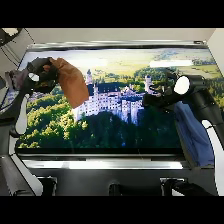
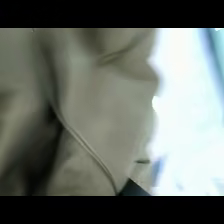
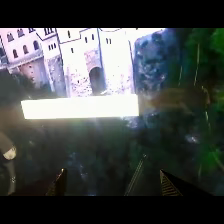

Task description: Fold the shirts.

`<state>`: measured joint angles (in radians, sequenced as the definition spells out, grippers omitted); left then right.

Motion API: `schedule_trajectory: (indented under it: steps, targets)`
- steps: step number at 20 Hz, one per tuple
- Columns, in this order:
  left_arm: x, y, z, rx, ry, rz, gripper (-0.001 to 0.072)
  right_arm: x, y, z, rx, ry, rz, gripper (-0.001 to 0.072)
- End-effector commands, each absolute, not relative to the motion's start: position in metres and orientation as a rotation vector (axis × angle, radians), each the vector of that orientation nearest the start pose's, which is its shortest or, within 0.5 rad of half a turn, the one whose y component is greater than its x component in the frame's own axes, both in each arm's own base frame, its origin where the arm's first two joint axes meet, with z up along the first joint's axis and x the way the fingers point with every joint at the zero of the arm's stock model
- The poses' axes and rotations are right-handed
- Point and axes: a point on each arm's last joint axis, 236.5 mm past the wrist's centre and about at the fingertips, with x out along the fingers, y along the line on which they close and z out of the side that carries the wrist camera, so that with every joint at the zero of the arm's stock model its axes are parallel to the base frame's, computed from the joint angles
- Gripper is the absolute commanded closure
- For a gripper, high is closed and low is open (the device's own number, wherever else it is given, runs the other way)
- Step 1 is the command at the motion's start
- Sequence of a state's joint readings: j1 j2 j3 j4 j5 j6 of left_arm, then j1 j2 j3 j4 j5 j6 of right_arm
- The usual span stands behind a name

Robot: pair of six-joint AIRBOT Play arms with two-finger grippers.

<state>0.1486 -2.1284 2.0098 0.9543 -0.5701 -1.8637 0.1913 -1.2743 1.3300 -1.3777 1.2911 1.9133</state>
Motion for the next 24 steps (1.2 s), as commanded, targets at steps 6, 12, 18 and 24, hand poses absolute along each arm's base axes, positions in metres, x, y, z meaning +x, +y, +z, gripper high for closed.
schedule_trajectory:
  steps: [6,12,18,24]
  targets:
    - [0.572,-0.05,0.31,-0.25,0.339,-0.279,0.0682,0.358,0.05,0.128,0.051,1.13,-0.033,0.0035]
    - [0.41,-0.138,0.356,-0.042,0.491,-0.509,0.0682,0.303,0.005,0.212,0.011,0.96,-0.145,0.0035]
    - [0.349,-0.269,0.269,0.049,0.725,-0.824,0.0681,0.257,-0.004,0.258,0.055,0.811,-0.132,0.0035]
    - [0.282,-0.374,0.063,0.146,1.249,-0.985,0.0339,0.244,-0.003,0.253,0.072,0.848,-0.133,0.0035]
